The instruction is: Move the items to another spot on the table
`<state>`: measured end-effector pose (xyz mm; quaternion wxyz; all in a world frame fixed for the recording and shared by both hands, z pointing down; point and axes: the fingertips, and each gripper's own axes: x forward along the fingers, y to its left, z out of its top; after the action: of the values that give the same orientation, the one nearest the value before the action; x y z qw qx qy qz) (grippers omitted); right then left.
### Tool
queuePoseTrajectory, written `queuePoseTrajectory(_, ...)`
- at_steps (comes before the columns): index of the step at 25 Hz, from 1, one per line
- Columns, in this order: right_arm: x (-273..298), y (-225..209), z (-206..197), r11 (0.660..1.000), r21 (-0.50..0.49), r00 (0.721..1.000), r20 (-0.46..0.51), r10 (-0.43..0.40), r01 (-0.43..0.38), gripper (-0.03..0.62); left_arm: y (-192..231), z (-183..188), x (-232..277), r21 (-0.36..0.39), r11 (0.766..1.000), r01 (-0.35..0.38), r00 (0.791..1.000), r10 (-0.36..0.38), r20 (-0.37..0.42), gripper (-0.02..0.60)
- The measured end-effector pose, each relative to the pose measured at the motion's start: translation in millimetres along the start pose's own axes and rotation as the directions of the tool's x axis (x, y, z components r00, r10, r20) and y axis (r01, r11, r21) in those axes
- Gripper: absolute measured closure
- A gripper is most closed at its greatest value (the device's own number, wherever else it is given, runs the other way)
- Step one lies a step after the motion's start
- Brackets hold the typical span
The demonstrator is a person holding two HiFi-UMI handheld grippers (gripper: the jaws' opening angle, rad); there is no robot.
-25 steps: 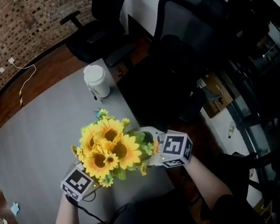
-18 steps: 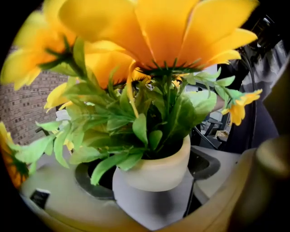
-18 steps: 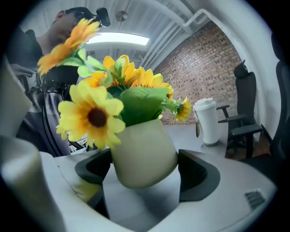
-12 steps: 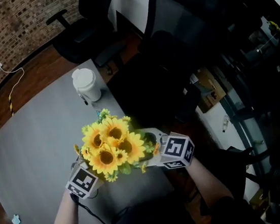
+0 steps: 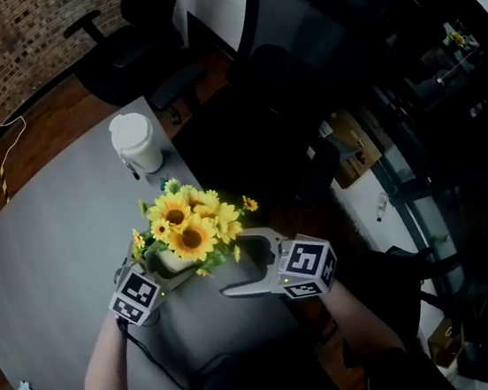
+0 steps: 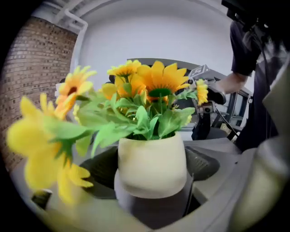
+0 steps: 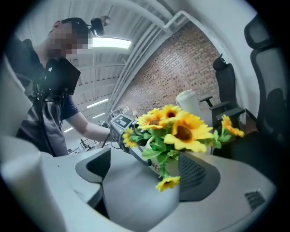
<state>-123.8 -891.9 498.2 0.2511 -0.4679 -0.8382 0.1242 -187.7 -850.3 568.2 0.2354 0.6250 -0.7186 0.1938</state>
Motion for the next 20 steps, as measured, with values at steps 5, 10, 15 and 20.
queuePoseTrajectory(5,3.2,1.3,-6.4,1.0,-0.004,1.0,-0.016,-0.006,0.006,0.126,3.4,-13.3,-1.2,-0.04,0.999,-0.013,1.0,0.012,-0.01,0.107)
queuePoseTrajectory(10,-7.7,-13.6,-5.6,0.999,0.008,0.999,-0.008,-0.042,0.042,0.126,14.1,-26.4,12.5,0.006,1.0,-0.028,0.997,0.029,-0.077,0.11)
queuePoseTrajectory(15,-20.0,-28.6,-18.8,0.994,0.032,0.994,-0.038,-0.1,0.101,0.126,19.5,-25.3,23.4,0.016,0.999,-0.045,0.996,0.046,-0.07,0.11)
queuePoseTrajectory(20,-17.1,-17.2,-33.8,0.992,0.03,0.991,-0.065,-0.121,0.123,0.126,21.8,-24.1,24.8,0.038,0.996,-0.078,0.996,0.08,-0.04,0.109)
